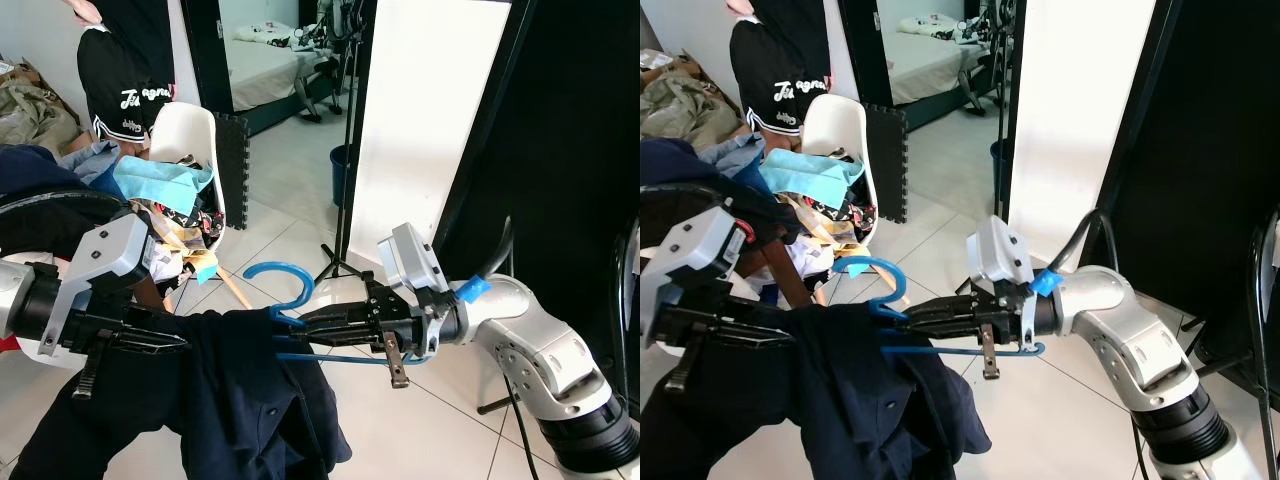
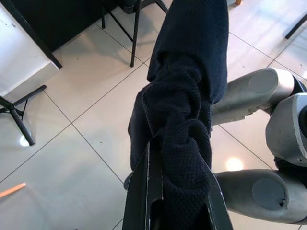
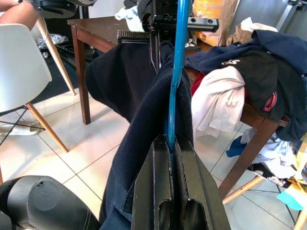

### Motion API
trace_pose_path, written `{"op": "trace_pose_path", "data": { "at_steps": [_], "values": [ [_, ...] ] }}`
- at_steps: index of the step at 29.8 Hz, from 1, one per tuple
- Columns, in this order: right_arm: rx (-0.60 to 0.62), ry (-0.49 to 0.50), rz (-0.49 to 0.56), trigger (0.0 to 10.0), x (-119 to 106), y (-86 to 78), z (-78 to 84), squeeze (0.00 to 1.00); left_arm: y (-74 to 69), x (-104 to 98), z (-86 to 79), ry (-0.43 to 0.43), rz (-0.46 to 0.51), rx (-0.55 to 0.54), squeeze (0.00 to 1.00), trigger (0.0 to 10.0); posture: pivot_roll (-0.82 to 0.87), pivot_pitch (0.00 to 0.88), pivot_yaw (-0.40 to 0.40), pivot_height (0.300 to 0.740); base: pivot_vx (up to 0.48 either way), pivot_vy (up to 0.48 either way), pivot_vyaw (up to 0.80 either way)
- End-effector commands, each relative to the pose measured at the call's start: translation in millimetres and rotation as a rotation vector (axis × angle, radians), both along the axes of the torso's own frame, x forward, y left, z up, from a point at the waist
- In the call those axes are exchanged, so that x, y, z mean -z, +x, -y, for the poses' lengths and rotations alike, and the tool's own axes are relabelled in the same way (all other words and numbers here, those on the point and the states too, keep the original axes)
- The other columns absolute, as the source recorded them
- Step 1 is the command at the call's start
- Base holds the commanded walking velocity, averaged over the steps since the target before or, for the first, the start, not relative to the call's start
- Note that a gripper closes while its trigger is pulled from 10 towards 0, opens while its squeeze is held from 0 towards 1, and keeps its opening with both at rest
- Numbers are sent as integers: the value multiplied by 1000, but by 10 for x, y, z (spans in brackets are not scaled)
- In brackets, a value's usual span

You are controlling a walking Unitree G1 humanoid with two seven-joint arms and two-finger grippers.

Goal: Hang hanger

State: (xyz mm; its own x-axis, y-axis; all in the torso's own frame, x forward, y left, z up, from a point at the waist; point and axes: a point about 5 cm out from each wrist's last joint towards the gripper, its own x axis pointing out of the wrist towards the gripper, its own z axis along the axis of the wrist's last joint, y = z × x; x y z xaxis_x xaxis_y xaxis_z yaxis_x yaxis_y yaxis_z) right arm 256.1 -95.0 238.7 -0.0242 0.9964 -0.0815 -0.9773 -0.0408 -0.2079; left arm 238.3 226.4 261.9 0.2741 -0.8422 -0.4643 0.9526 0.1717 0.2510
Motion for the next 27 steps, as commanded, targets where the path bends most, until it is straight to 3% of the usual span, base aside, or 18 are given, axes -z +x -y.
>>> {"op": "trace_pose_path", "data": {
  "at_steps": [1, 2, 7, 10, 13, 17, 19, 20, 22, 24, 27],
  "values": [
    [-110, 91, 51, 10000, -185, -109, -156, 0, 5, 91, 62, -23, -12, 13, 0, 0, 11, 0, 10, 740, 0, 0, 0],
    [-101, 94, 9, 10000, -178, -66, -144, 1000, 11, 74, 32, -23, 2, -5, 0, 0, 12, 0, 10, 740, 0, 0, 0],
    [-33, 130, -46, 10000, -175, 76, -66, 1000, 33, -35, -60, -13, 57, -48, 0, 0, 15, 0, 5, 740, 0, 0, 0],
    [43, 147, -60, 10000, -156, 177, 57, 1000, 53, -130, -124, -10, 109, -78, 0, 0, 13, 0, 4, 740, 0, 0, 0],
    [154, 147, -73, 10000, -129, 287, 301, 1000, 60, -243, -218, 7, 177, -115, 0, 0, 10, 2, 4, 740, 0, 0, 0],
    [181, 146, -76, 10000, -125, 306, 364, 1000, 58, -265, -242, 11, 188, -123, 0, 0, 10, 2, 4, 740, 0, 0, 0],
    [312, 145, -78, 10000, -104, 404, 561, 1000, 16, -326, -338, 17, 194, -133, 0, 0, -2, 8, 10, 740, 0, 0, 0],
    [312, 145, -78, 10000, -104, 404, 561, 1000, 16, -326, -338, 17, 194, -133, 0, 0, -2, 8, 10, 740, 0, 0, 0],
    [448, 159, -85, 10000, -78, 508, 706, 1000, -42, -402, -416, 14, 189, -134, 0, 0, -2, 8, 8, 740, 0, 0, 0],
    [546, 121, -114, 10000, 32, 575, 753, 1000, -63, -515, -481, 6, 218, -152, 0, 0, 1, 10, 5, 740, 0, 0, 0],
    [575, 85, -143, 10000, 111, 588, 765, 1000, -70, -572, -504, 0, 238, -160, 0, 0, 4, 12, 5, 740, 0, 0, 0]
  ]
}}
